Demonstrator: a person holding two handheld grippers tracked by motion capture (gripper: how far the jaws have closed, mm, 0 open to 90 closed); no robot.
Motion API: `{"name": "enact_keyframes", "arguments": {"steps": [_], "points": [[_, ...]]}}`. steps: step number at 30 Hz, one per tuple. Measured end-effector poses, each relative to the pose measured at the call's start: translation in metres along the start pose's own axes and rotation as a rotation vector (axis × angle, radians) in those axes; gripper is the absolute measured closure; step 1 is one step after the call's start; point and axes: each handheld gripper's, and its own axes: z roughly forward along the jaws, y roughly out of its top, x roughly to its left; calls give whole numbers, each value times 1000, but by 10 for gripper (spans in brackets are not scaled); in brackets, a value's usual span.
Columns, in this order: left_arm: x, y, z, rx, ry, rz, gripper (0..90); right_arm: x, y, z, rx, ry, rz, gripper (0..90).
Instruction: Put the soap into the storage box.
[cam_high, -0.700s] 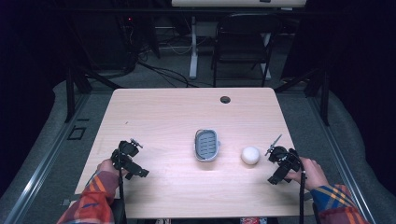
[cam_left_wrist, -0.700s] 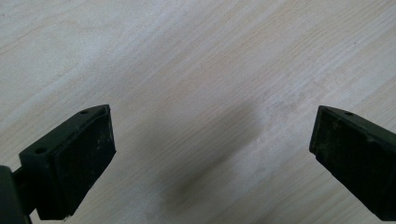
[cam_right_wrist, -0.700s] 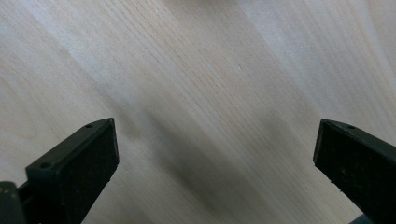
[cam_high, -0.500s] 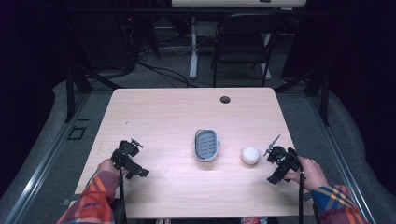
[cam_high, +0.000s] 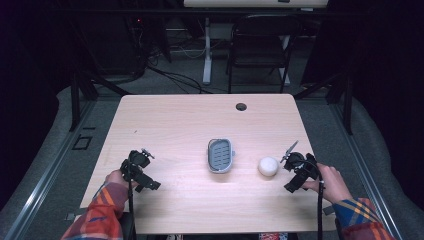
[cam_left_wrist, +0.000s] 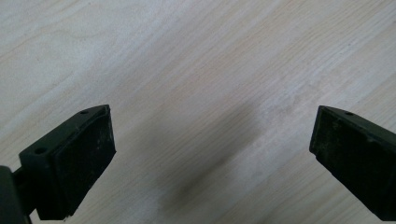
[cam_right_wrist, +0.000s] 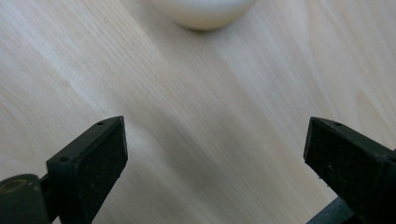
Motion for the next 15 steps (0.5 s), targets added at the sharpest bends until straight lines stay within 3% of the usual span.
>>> {"name": "enact_keyframes", "arguments": {"steps": [2,7,9,11,12,15], "points": [[0,0,-2,-14,-2,-1,0,1,2,-2,-23,-6,-2,63],[0,0,0,-5,-4,1,0,0,9,-3,-17,-16,-13,49],[0,0,0,-3,-2,2,0,0,12,-2,-31,8,-16,68],[0,0,0,-3,-3,1,0,-1,13,-3,-20,-4,-40,71],[0,0,0,-2,-3,0,0,-1,14,-3,-40,28,-41,70],[0,1,0,2,0,4,0,-2,19,-3,-27,30,-51,44]]}}
